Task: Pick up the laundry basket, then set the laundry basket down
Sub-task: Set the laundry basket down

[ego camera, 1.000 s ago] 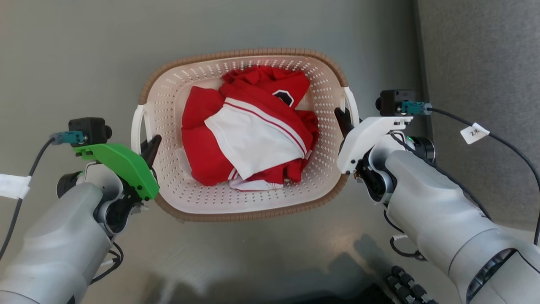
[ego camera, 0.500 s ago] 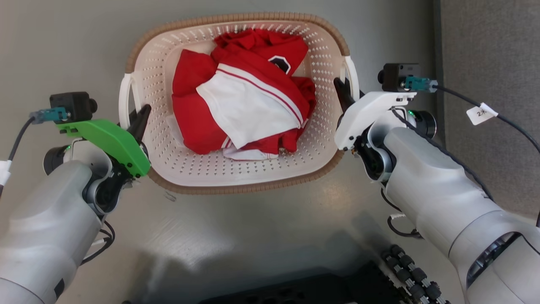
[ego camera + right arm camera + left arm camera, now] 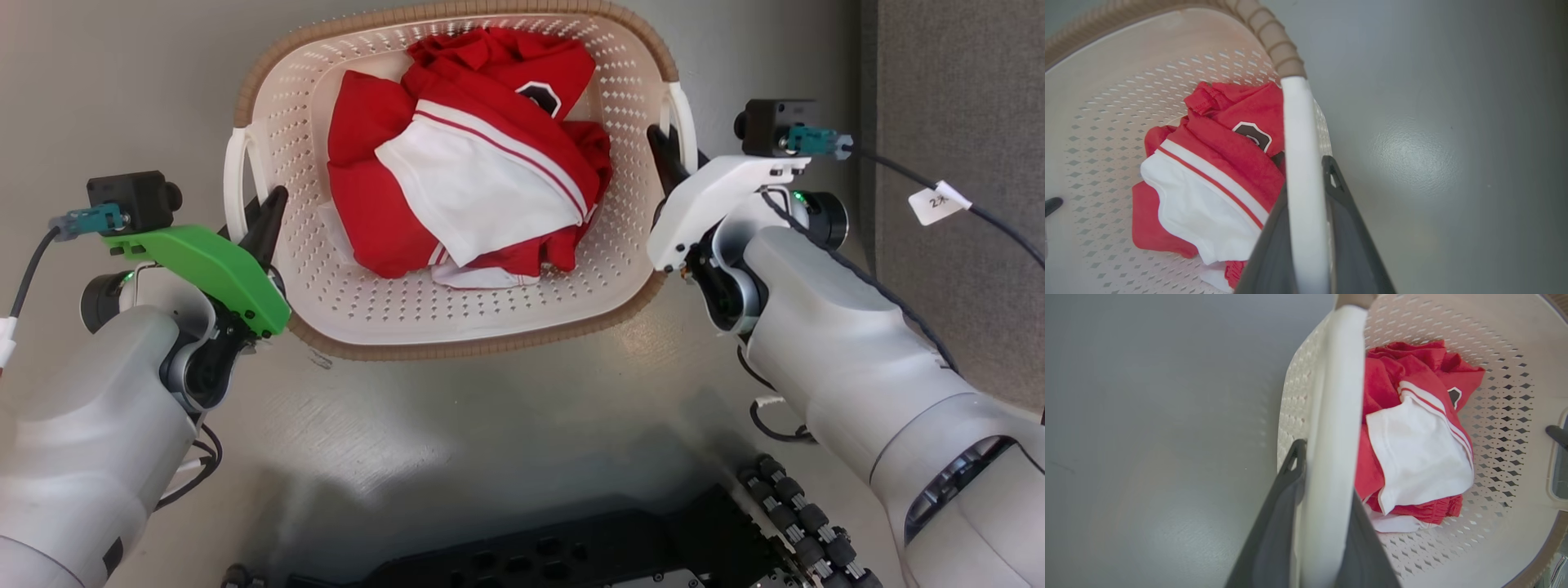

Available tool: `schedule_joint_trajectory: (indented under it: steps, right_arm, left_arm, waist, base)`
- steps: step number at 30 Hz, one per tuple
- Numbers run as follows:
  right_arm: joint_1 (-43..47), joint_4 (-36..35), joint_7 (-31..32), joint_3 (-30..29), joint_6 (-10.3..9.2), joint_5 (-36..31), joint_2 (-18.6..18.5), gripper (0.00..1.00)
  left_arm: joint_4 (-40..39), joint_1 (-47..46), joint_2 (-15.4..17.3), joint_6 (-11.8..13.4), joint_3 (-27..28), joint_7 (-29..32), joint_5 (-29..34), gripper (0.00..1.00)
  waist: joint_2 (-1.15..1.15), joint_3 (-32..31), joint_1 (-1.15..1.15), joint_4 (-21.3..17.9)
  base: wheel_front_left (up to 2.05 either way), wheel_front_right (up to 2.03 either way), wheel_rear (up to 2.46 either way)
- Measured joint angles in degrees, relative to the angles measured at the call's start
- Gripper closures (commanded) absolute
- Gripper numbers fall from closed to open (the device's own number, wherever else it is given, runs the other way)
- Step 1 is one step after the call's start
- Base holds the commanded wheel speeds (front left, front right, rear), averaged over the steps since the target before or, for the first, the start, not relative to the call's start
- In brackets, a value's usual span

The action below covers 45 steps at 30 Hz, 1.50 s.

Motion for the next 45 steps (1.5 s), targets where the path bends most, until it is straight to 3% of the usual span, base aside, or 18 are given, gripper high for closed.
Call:
schedule_joint_trajectory:
  steps: [23, 24, 25, 26, 27, 45]
  right_arm:
    - [-0.24, -1.52, 0.01, -4.21, -1.48, -3.03, -0.04, 1.00]
    - [-0.13, -1.52, 0.01, -4.36, -1.48, -3.04, -0.02, 0.82]
    - [-0.01, -1.47, 0.00, -4.54, -1.49, -3.04, 0.04, 0.69]
    - [0.02, -1.45, 0.00, -4.78, -1.53, -3.02, 0.11, 0.51]
    - [0.02, -1.40, 0.00, -5.05, -1.76, -3.00, 0.04, 0.00]
    - [0.02, -0.98, -0.09, -6.12, -2.49, -3.49, -0.76, 0.00]
  left_arm:
    - [-1.15, -0.40, 0.36, 0.03, -1.75, -1.01, -1.03, 1.00]
    - [-1.15, -0.41, 0.36, 0.03, -1.85, -1.01, -1.12, 0.90]
    - [-1.14, -0.42, 0.36, 0.03, -1.94, -1.02, -1.16, 0.62]
    - [-1.15, -0.43, 0.36, 0.00, -2.08, -1.16, -1.21, 0.20]
    - [-1.18, -0.43, 0.37, -0.18, -2.33, -1.18, -1.22, 0.00]
    - [-0.97, -0.75, 0.41, -0.59, -3.37, -1.09, -2.59, 0.00]
  waist:
    - [0.00, 1.14, 0.00, -0.17]
    - [0.00, 1.14, 0.00, -0.17]
    - [0.00, 1.14, 0.00, -0.17]
    - [0.00, 1.14, 0.00, -0.17]
    - [0.00, 1.13, 0.00, -0.17]
    - [0.00, 0.71, 0.00, 0.15]
  base:
    - [0.00, 0.00, 0.00]
    - [0.00, 0.00, 0.00]
    - [0.00, 0.00, 0.00]
    - [0.00, 0.00, 0.00]
    - [0.00, 0.00, 0.00]
    - [0.00, 0.00, 0.00]
